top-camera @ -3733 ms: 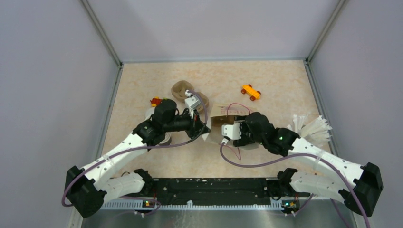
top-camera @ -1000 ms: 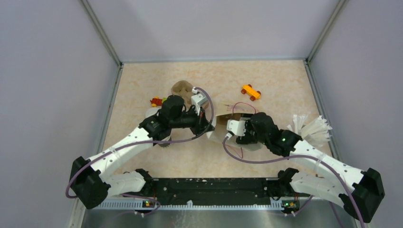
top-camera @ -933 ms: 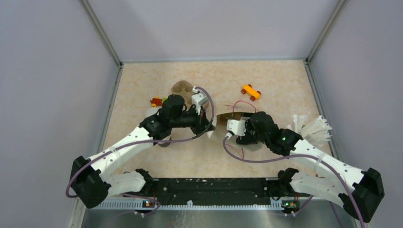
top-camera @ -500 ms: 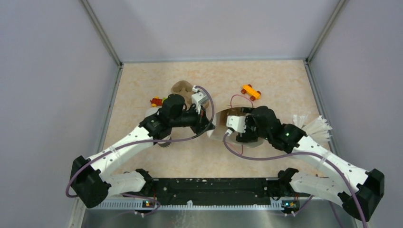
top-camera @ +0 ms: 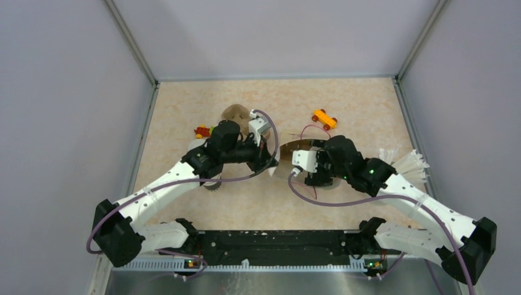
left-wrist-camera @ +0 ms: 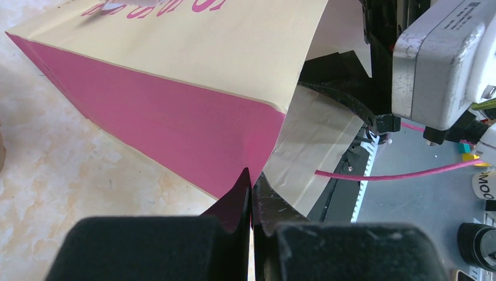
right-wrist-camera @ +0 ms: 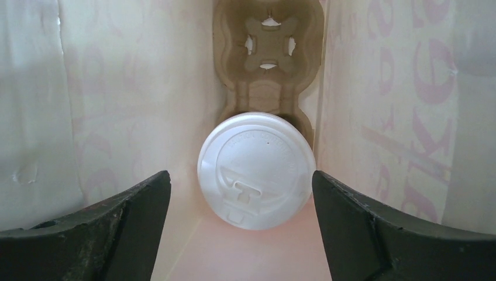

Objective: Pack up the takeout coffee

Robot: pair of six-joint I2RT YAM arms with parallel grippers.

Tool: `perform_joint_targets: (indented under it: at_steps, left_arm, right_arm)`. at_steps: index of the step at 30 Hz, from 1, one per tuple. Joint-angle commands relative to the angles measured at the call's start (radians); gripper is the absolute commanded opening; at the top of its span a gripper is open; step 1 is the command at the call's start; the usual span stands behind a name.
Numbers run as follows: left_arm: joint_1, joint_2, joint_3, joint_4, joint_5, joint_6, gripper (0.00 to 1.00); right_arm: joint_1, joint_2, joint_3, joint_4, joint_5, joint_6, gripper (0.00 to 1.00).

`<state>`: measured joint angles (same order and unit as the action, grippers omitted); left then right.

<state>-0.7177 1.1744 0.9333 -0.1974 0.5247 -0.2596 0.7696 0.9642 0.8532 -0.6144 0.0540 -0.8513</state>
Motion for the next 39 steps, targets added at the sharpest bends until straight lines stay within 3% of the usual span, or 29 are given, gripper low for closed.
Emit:
perform_joint_targets:
  at_steps: [1,15,20,39]
  left_arm:
    - [-0.006,0.005,0.043,0.014,-0.006,0.003,0.03]
    - [-0.006,0.022,0.058,0.004,-0.014,-0.007,0.01]
    - [-0.007,0.024,0.059,0.004,-0.012,-0.008,0.01]
    - [-0.006,0.019,0.067,-0.002,-0.002,-0.009,0.01]
  right_arm:
    - [-0.003,-0.002,0.061,0.019,-0.030,0.006,0.89]
    - [-0.001,-0.012,0.064,0.008,-0.049,0.026,0.56]
    - [-0.001,-0.002,0.038,0.031,-0.031,0.032,0.36]
    - [-0.005,-0.029,-0.164,0.208,0.137,0.054,0.32]
